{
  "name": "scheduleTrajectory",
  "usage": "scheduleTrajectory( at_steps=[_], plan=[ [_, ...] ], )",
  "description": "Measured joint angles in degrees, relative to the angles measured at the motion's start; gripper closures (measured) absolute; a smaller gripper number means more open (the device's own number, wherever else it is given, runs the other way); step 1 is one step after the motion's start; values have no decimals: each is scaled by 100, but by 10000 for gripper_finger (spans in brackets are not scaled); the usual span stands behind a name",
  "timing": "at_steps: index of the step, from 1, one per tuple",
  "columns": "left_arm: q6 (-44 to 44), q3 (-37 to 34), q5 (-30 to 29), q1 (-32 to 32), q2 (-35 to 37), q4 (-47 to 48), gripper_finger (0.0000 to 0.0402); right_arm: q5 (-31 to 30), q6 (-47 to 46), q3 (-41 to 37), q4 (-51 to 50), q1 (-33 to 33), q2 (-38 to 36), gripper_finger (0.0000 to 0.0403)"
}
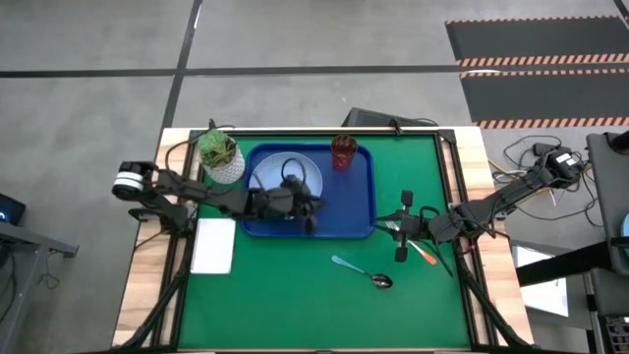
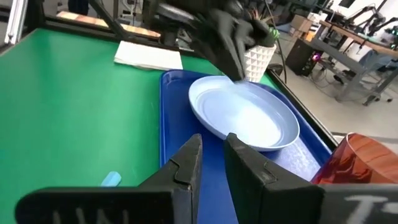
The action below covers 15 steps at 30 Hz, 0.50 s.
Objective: Pick and place plate/cup/fork/spoon on tray
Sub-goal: Put the orange fork on the blue serving tray to the bottom right of the brown cup
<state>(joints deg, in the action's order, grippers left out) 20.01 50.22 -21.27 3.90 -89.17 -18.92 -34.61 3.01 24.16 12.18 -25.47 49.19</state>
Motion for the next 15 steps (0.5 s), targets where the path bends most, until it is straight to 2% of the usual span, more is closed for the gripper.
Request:
scheduleTrajectory(
  at_steps=[4,9,12,15],
  plan=[
    [-605,0,17,350,-26,-436,401,-42,-267,2,-7,0,-2,347],
    [-685,-2,19,448,-26,-450,401,-645,-1029,49,-344,65,2,347],
    [-681,-2,7,448,-26,-467,401,-620,-1941,344,-1410,205,5,347],
    [-673,-2,-5,448,-39,-486,401,-294,-3476,813,-3107,414,104,347]
  ],
)
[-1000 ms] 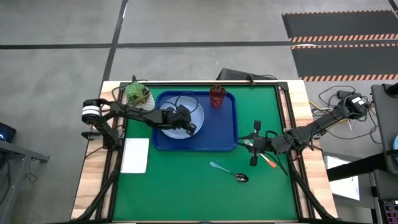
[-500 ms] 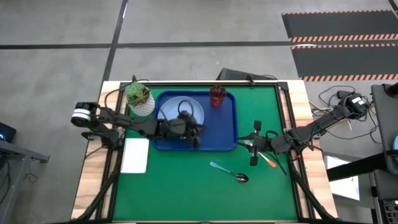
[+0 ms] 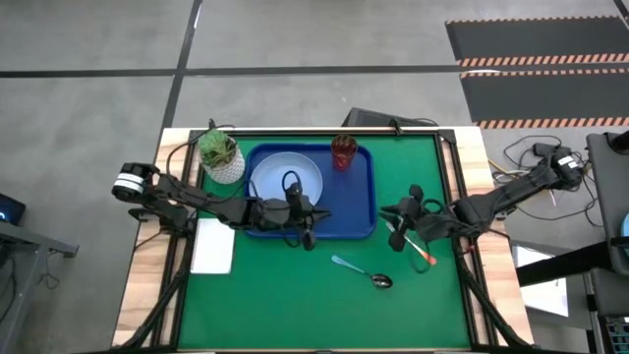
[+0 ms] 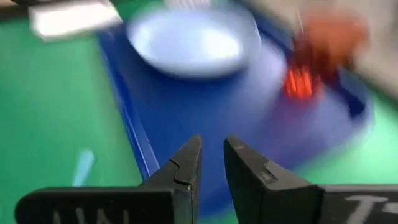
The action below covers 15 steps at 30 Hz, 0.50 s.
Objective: Pick and place plate/cup/fork/spoon on tray
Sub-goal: Put the orange fork on the blue serving tray to the bottom right of the brown cup
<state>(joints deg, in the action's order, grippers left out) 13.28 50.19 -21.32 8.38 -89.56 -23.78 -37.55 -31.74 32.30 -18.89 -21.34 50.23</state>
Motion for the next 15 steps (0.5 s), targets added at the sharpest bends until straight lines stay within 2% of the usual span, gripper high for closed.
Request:
scheduleTrajectory(
  at_steps=[3,5,15],
  plan=[
    [-12,1,0,-2,0,-92,401,447,-1553,335,-1569,128,229,349],
    [-13,2,-1,-5,0,-126,401,686,-2129,402,-2121,126,407,351],
    [-17,2,-20,-15,0,-126,401,2290,-2818,400,-2239,124,1206,351]
  ],
)
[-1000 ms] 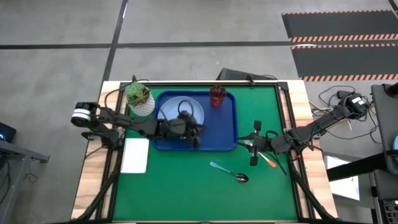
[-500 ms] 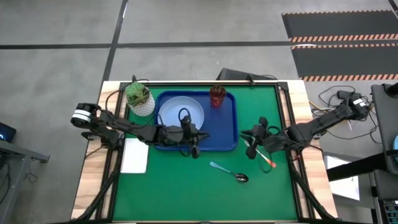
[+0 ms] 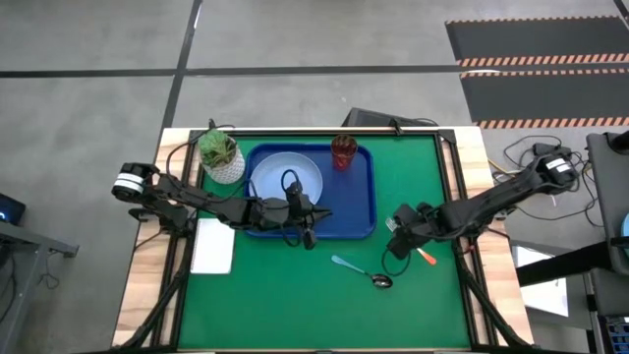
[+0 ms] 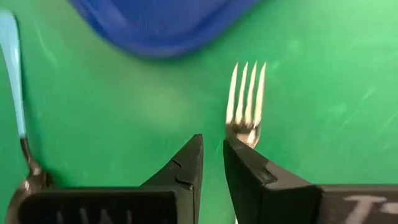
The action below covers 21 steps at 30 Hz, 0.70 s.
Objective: Pick and place plate/cup/fork/spoon on tray
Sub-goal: Put the orange fork on the blue serving tray to the bottom right of the brown cup
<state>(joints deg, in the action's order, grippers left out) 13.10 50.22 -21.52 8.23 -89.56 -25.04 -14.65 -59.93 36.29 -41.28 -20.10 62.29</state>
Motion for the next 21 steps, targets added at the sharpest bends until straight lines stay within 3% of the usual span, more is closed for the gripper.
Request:
scheduleTrajectory(
  at_steps=[11,21],
  plan=[
    [-2,0,-2,0,0,0,402,556,-705,-4,-40,-25,622,348],
    [-51,-2,-2,0,0,0,402,411,-828,-4,-252,-26,716,348]
  ],
)
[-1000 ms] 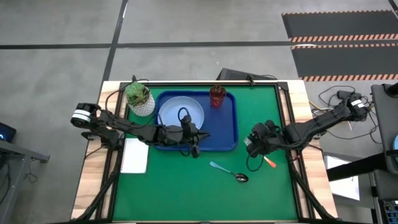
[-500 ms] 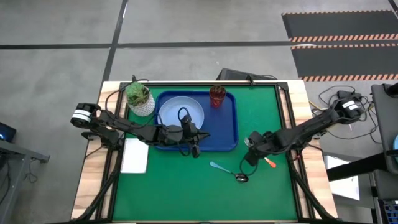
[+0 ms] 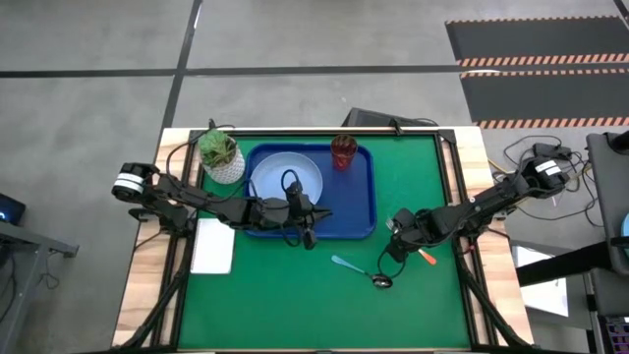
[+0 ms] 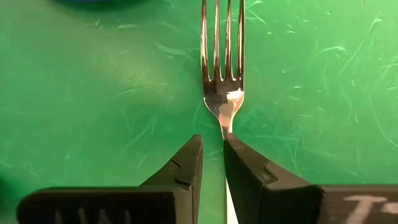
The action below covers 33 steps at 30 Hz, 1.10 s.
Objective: Pick and place plate/cup/fork/spoon on tray
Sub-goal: Put the orange fork on the blue serving tray to the bottom right of the brown cup
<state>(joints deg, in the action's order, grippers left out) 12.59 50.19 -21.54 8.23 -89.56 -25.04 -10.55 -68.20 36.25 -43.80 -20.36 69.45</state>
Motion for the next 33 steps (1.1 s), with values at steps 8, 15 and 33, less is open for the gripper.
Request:
scheduleTrajectory(
  at_steps=[8,15,33],
  plan=[
    [-3,0,-2,-6,0,0,402,-195,-156,-4,-92,0,3,320],
    [-1,0,-2,-86,0,-1,402,-317,-140,-20,58,-117,11,318],
    [1,3,-19,-412,-2,-35,402,-231,-340,18,249,-278,1405,300]
  ],
)
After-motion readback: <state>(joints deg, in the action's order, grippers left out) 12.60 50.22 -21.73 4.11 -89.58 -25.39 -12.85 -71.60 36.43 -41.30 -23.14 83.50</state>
